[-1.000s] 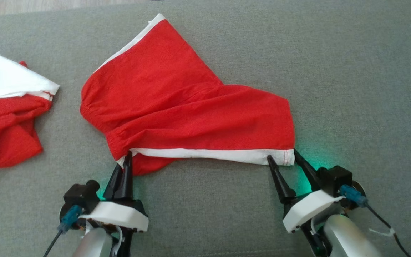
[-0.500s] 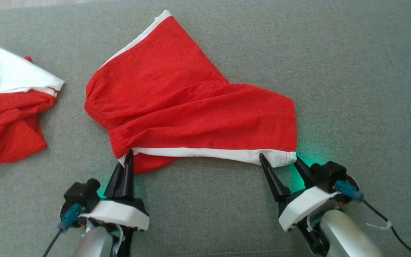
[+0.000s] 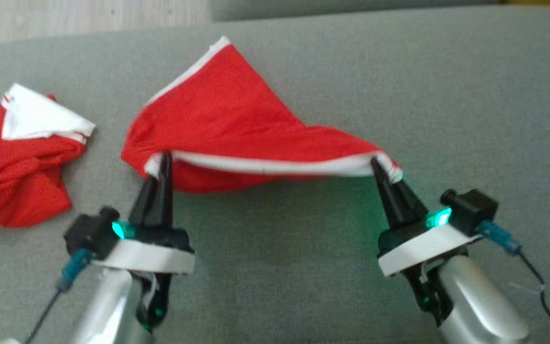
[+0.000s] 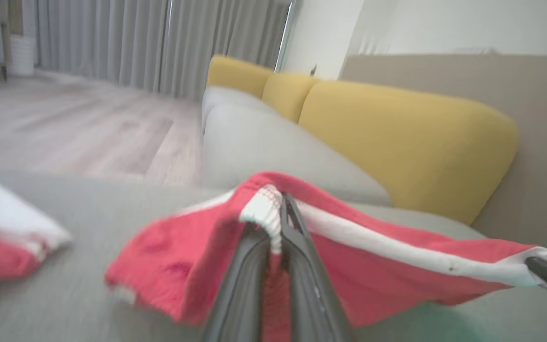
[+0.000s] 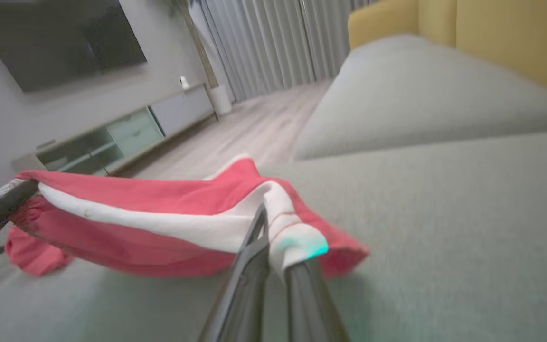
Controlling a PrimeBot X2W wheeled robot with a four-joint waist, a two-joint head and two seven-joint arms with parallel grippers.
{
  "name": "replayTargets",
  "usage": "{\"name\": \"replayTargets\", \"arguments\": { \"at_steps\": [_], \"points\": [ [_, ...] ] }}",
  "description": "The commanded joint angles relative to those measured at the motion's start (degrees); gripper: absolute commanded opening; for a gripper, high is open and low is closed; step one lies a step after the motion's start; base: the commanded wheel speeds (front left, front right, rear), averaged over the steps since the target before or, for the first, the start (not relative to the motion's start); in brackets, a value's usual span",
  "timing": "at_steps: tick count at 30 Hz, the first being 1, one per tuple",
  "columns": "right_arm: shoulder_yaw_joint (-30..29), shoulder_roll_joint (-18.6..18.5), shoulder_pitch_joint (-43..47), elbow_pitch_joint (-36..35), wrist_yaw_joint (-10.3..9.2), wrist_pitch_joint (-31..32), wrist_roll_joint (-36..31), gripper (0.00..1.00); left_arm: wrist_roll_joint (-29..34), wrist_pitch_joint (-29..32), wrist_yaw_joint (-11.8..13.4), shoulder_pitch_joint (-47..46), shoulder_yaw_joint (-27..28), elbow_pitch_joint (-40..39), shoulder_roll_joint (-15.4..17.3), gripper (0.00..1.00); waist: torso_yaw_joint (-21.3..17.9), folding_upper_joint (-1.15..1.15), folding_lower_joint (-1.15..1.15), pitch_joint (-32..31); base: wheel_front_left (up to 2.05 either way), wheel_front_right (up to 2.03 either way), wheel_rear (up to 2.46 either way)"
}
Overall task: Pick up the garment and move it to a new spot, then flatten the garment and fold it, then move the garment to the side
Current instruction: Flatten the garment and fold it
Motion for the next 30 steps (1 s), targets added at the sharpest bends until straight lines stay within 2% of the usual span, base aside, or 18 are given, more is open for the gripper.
{"name": "replayTargets", "arguments": {
  "at_steps": [1,6,11,17,22,27,30],
  "points": [
    [0.2,-0.8,-2.3,-4.8,0.37,-0.4,1.1,0.0,0.1,-0.3,0.1,-4.6,0.9,-5.0,2.9,0.0,0.1,0.0,0.0,-3.8,0.0,0.0,0.0],
    [-0.4,-4.0,-7.3,-12.6,0.37,-0.4,3.1,0.0,-1.6,-0.3,0.1,-12.2,-2.6,-9.9,8.8,0.0,-0.4,0.0,0.0,-8.7,0.0,0.0,0.0],
    [-0.8,-8.1,-15.8,-15.7,0.37,-0.4,4.4,0.0,-6.3,-0.3,0.1,-23.0,-5.8,-8.7,12.5,0.0,-0.5,0.0,0.0,-9.2,0.0,0.0,0.0],
    [-1.5,-9.6,-24.7,-14.2,0.37,-0.2,4.2,0.0,-8.5,-0.2,0.1,-33.3,-8.6,-3.9,12.7,0.0,-1.0,0.0,0.0,-5.9,0.0,0.0,0.0],
    [-2.5,-8.4,-35.0,-6.4,0.37,0.0,2.9,0.0,-7.7,-0.2,0.1,-42.4,-9.8,3.1,12.2,0.0,-2.3,0.0,0.0,-0.2,0.0,0.0,0.0],
    [-5.9,-5.7,-46.1,2.7,0.37,-0.3,-0.3,0.0,-4.1,-0.3,0.2,-50.6,-5.9,6.2,10.3,0.0,-3.4,0.0,0.0,5.0,0.0,0.0,0.0],
    [-8.6,-4.0,-49.9,4.2,0.37,-0.3,-2.6,0.0,-2.9,-0.3,0.2,-52.0,-3.1,7.0,8.8,0.0,-3.8,0.0,0.0,6.4,0.0,0.0,0.0]
  ]
}}
